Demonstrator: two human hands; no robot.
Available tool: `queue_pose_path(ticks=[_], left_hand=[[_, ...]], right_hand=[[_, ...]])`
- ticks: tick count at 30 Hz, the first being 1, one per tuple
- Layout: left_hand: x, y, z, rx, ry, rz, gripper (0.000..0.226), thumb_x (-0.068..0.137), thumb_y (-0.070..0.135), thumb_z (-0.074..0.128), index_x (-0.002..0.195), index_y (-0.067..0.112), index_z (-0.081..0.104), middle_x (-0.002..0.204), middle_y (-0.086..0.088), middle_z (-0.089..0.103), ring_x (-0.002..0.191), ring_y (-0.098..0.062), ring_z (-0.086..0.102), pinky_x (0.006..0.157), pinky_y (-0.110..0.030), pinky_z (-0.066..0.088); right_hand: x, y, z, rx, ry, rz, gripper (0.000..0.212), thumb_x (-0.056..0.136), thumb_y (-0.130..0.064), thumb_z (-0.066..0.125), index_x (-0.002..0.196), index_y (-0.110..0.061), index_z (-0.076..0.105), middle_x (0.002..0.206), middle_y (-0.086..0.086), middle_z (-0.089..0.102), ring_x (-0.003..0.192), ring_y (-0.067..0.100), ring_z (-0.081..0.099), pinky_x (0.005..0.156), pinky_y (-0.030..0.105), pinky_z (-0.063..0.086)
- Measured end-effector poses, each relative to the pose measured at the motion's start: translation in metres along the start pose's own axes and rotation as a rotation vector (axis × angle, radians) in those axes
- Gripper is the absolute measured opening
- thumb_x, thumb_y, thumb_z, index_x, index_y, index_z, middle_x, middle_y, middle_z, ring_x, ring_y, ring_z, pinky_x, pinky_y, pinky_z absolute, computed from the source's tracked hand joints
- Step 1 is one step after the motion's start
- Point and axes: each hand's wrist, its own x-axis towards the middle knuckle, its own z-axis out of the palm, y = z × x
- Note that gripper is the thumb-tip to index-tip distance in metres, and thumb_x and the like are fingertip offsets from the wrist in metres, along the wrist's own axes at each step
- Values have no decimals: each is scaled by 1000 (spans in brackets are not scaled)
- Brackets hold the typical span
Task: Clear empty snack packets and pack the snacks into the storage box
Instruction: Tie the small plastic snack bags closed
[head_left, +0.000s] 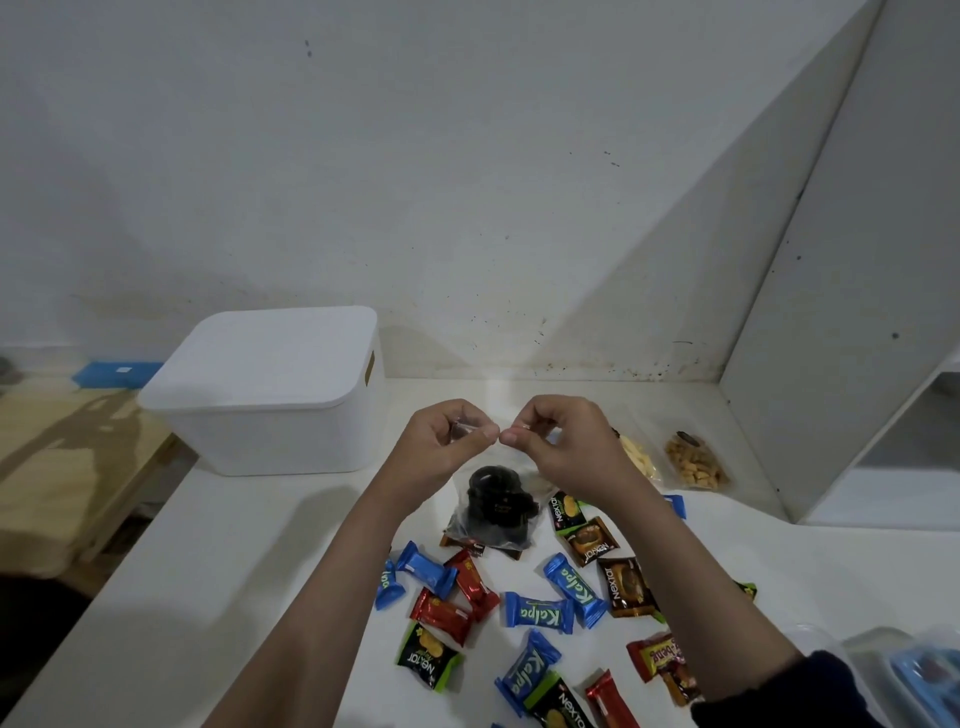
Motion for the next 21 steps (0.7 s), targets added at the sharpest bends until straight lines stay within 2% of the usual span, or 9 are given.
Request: queue_pose_path(ticks=[2,5,8,11,13,16,18,21], left_hand=[[-1,-1,0,63,34,17,27,74,42,67,78,16,68,81,-10,68,83,-34,61,79,-41,50],[-1,-2,0,136,109,23,11,83,24,69,77,15,67,76,-6,67,84,-35,61,80,-49,49],[0,-1,1,149,137,17,12,84,14,68,73,17,65,73,-3,65,81,-34,61,79,-49,50],[0,1,3,111,144,-1,10,83,14,70,73,14,68,72,-3,66,80,-34,62,78,-46,51],[0,3,3,56,127,-34,10,81,15,72,71,17,69,72,-2,68,79,-31,62,80,-43,52],[-2,4,5,21,68,-90,6,77,19,75,73,20,71,82,-6,70,82,-27,61,81,-39,51],[-3,4,7,48,86,-101,6,76,19,75,73,18,71,80,-5,70,82,-25,63,82,-41,52],[-4,2,9,50,155,-87,12,75,17,77,67,22,70,76,-3,69,84,-29,65,84,-47,52]], right_hand=[[-1,1,0,66,-35,17,12,81,-27,73,71,-26,67,67,-10,65,67,3,58,61,12,43],[-2,4,-2,183,-79,32,14,83,-20,71,77,-32,68,75,-9,69,70,2,61,61,16,47],[-4,7,-4,232,-73,72,20,83,-11,70,81,-31,68,82,1,69,74,8,63,61,23,51],[-4,7,-1,249,21,116,21,81,-7,71,75,-24,62,68,0,60,63,12,55,58,30,50],[-5,6,3,253,71,133,25,80,-4,71,72,-21,54,63,-3,52,56,8,48,56,26,44],[-8,7,3,272,61,136,32,81,-2,70,74,-19,44,59,-2,51,47,-2,45,54,20,39],[-10,8,3,306,56,141,32,79,-3,72,78,-16,43,59,-1,54,51,-1,50,57,25,44],[-12,12,2,443,113,204,36,74,-8,78,83,-15,44,65,1,60,64,14,60,65,31,51]])
